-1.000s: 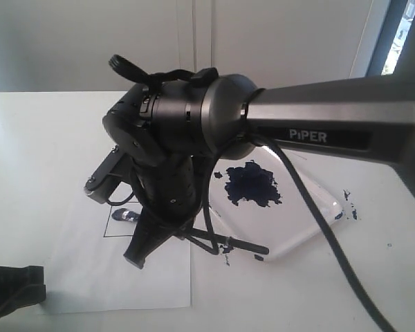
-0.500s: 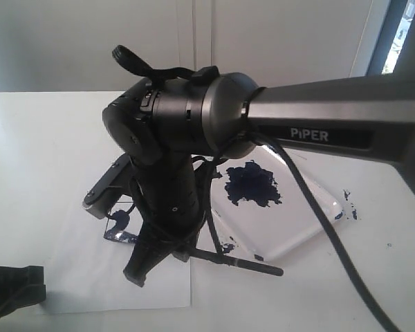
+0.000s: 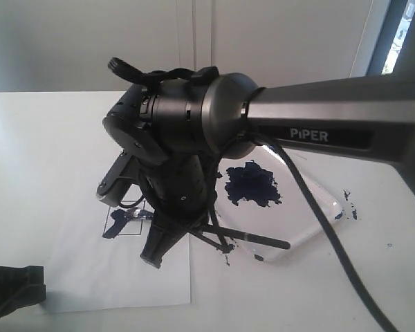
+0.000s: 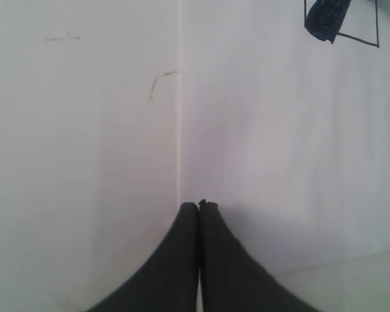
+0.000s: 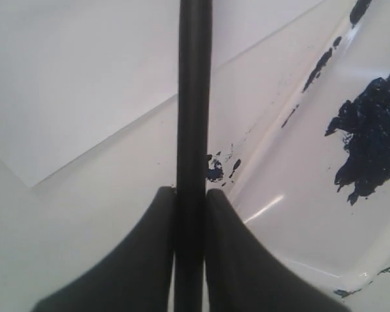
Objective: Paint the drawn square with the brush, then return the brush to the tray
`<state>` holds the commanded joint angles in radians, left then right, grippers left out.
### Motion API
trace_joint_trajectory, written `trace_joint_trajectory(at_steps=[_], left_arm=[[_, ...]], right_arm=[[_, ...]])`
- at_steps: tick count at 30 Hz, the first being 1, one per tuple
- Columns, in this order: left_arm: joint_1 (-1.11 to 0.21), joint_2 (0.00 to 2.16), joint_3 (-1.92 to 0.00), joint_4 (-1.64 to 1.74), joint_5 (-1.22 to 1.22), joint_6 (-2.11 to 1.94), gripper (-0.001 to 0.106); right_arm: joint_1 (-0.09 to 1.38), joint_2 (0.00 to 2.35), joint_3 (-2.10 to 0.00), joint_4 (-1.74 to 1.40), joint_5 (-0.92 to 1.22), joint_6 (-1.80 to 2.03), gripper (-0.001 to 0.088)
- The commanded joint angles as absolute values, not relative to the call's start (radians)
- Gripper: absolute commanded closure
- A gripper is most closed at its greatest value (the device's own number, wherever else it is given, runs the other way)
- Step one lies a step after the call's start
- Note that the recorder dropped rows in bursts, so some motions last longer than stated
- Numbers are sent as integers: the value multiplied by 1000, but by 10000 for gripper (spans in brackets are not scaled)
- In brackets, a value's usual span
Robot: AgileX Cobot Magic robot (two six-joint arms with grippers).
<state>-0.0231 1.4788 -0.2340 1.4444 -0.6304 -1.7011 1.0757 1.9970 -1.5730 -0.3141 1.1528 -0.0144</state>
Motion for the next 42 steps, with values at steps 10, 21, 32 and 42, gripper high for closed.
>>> trace_joint_trajectory(at_steps=[10, 21, 32, 42], left_arm=[[-23, 1479, -234, 1444, -630, -1701, 1053], [-23, 1479, -234, 1447, -630, -1701, 1053], [-23, 1479, -234, 1452, -630, -1701, 1053], [-23, 1479, -234, 1452, -630, -1701, 1053]], right_arm=[[1076, 1997, -1573, -227, 1218, -81, 868], [1076, 1997, -1573, -198, 1221, -112, 868], [1076, 1997, -1573, -315, 1221, -50, 868], [1076, 1997, -1573, -170, 1221, -135, 868]])
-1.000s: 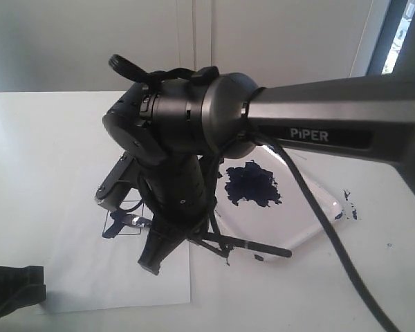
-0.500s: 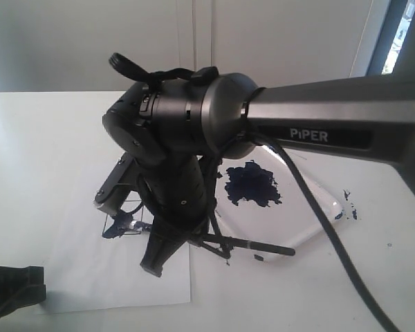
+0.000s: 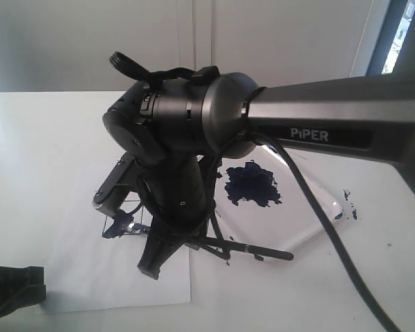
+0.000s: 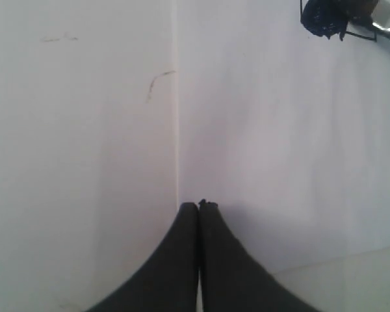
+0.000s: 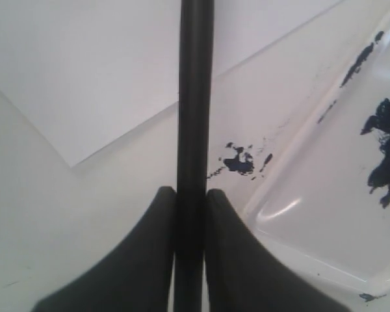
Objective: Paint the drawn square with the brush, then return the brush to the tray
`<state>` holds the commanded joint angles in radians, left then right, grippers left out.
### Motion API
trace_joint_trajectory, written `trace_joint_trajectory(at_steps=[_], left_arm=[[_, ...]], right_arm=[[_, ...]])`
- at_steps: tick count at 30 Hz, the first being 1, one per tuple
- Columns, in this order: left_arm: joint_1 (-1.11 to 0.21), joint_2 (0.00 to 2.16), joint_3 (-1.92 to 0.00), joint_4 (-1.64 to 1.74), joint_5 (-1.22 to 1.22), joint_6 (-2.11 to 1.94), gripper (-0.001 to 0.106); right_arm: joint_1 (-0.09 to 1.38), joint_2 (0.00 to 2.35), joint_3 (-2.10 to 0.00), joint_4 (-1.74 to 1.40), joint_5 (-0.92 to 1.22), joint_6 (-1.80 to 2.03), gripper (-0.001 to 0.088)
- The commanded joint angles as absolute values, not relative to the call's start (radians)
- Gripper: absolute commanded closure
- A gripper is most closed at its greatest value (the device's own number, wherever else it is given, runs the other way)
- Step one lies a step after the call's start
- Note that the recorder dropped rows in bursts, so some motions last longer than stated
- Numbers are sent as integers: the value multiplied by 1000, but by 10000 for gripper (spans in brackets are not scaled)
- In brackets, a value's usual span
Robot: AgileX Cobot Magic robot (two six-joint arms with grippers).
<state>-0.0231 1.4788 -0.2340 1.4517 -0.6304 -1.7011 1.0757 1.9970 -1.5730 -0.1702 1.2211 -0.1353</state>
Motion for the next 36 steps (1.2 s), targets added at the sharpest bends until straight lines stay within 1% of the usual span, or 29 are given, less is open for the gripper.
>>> trace_joint_trajectory(at_steps=[5, 11, 15, 22, 27, 32, 36], left_arm=[[-23, 1479, -234, 1452, -630, -1701, 1053], [-23, 1479, -234, 1457, -630, -1701, 1053], [-23, 1479, -234, 1457, -630, -1701, 1053], [-23, 1479, -234, 1457, -626, -1701, 1053], [-23, 1479, -234, 1457, -624, -1701, 1053], [-23, 1479, -234, 1459, -619, -1701, 1053], [-23, 1479, -234, 1461, -611, -1701, 1053]], right_arm=[[1076, 1997, -1573, -197, 1221, -131, 868], [1076, 1997, -1573, -330, 1221, -68, 868], [1076, 1997, -1573, -311, 1221, -68, 868], [1076, 1997, -1560, -170, 1221, -155, 868], [1076, 1997, -1558, -190, 1221, -155, 868], [1076, 1997, -1558, -305, 1221, -79, 868], [1076, 1997, -1558, -307, 1221, -79, 868]])
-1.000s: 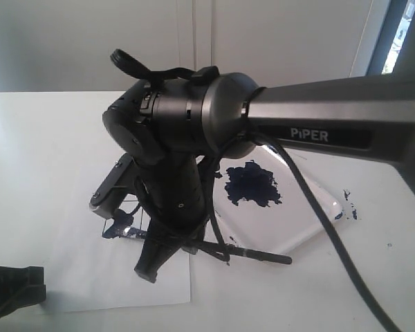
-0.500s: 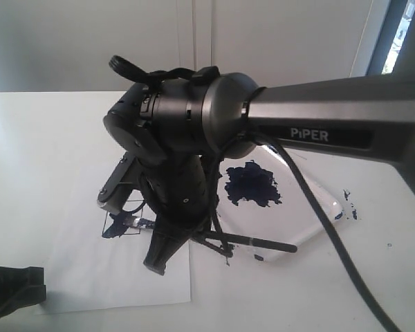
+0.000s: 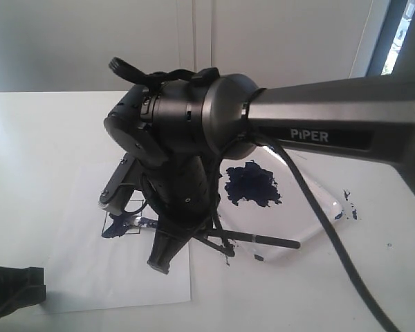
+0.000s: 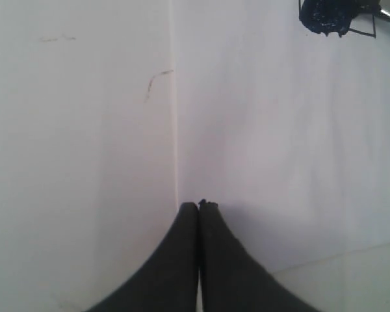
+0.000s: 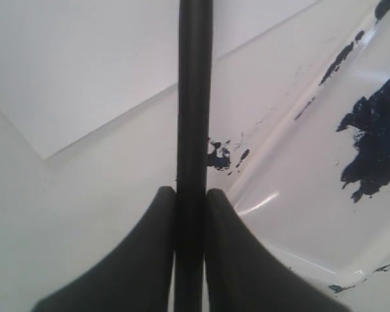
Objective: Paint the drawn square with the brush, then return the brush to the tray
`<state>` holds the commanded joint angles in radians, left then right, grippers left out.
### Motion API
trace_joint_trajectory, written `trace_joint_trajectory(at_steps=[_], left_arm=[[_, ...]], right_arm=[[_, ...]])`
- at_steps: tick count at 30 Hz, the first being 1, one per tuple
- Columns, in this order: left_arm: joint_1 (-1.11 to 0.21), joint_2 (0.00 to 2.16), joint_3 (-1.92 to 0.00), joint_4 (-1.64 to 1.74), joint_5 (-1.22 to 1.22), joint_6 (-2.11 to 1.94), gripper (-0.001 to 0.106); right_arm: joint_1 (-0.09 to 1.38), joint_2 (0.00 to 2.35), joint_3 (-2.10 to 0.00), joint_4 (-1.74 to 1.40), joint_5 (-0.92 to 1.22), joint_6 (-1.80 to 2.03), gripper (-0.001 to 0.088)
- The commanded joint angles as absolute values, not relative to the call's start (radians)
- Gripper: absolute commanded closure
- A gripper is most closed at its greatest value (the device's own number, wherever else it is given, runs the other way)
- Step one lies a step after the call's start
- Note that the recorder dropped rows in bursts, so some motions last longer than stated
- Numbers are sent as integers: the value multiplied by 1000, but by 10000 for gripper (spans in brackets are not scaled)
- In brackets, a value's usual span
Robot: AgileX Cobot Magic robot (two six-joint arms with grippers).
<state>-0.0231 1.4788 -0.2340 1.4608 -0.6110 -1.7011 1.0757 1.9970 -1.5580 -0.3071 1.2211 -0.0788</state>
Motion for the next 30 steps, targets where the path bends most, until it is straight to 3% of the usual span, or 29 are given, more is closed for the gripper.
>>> trace_joint_trajectory(at_steps=[9, 20, 30], left_arm=[[-23, 1479, -234, 1463, -605, -1701, 1053], [-23, 1479, -234, 1467, -606, -1701, 1053], [-23, 1479, -234, 1469, -601, -1729, 1053]], right_arm=[[1076, 1990, -1558, -195, 1221, -131, 868], [1076, 1987, -1558, -328, 1221, -75, 868], [1076, 1987, -1558, -122, 1221, -124, 868]])
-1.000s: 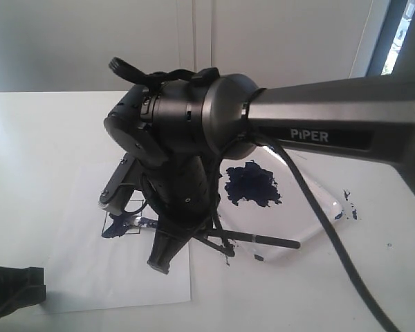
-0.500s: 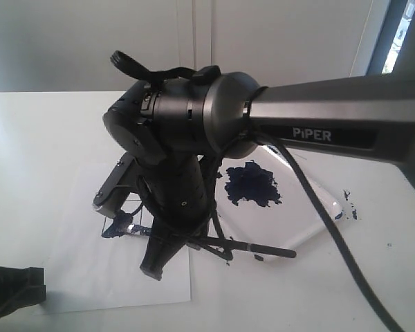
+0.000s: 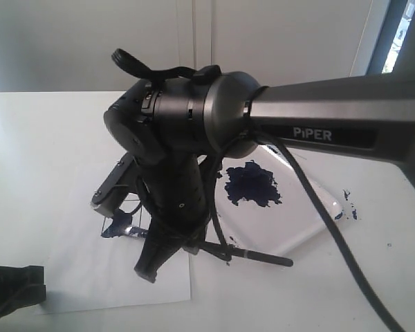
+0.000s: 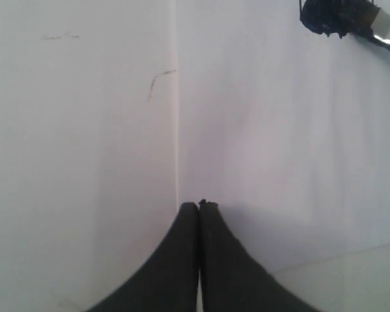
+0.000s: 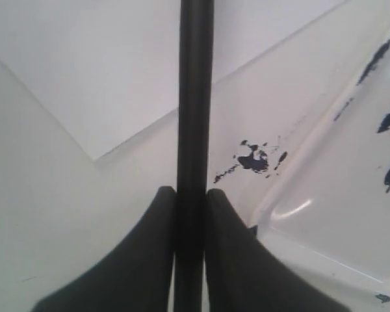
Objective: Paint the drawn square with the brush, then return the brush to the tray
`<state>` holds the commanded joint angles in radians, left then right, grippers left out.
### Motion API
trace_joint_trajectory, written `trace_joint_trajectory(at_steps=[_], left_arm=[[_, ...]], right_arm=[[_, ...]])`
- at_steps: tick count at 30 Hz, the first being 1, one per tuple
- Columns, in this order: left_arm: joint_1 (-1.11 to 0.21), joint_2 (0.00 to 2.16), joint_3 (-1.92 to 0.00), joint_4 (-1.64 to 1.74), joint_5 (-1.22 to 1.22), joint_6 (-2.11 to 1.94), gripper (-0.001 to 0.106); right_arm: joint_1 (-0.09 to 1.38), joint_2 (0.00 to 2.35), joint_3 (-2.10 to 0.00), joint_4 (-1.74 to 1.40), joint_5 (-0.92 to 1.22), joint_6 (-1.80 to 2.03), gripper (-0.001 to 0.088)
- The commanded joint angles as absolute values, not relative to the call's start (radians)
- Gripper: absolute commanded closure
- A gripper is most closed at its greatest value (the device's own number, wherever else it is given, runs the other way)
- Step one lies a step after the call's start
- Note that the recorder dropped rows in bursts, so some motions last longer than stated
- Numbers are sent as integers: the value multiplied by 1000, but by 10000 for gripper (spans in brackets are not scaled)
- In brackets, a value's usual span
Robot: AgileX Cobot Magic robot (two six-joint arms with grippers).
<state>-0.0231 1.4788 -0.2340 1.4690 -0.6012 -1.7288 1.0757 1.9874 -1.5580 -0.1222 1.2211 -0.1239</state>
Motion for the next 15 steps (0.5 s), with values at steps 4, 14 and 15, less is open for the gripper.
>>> trace_joint_trajectory(at_steps=[4, 14, 15], left_arm=[[-23, 1479, -234, 1491, -595, -1729, 1053], [-23, 1479, -234, 1495, -590, -1731, 1053], [-23, 1479, -234, 1498, -590, -1731, 1053]], right_arm=[[1076, 1987, -1558, -221, 1221, -96, 868], [1076, 1987, -1558, -127, 1221, -157, 868], [1076, 1987, -1558, -134, 1221, -156, 868]])
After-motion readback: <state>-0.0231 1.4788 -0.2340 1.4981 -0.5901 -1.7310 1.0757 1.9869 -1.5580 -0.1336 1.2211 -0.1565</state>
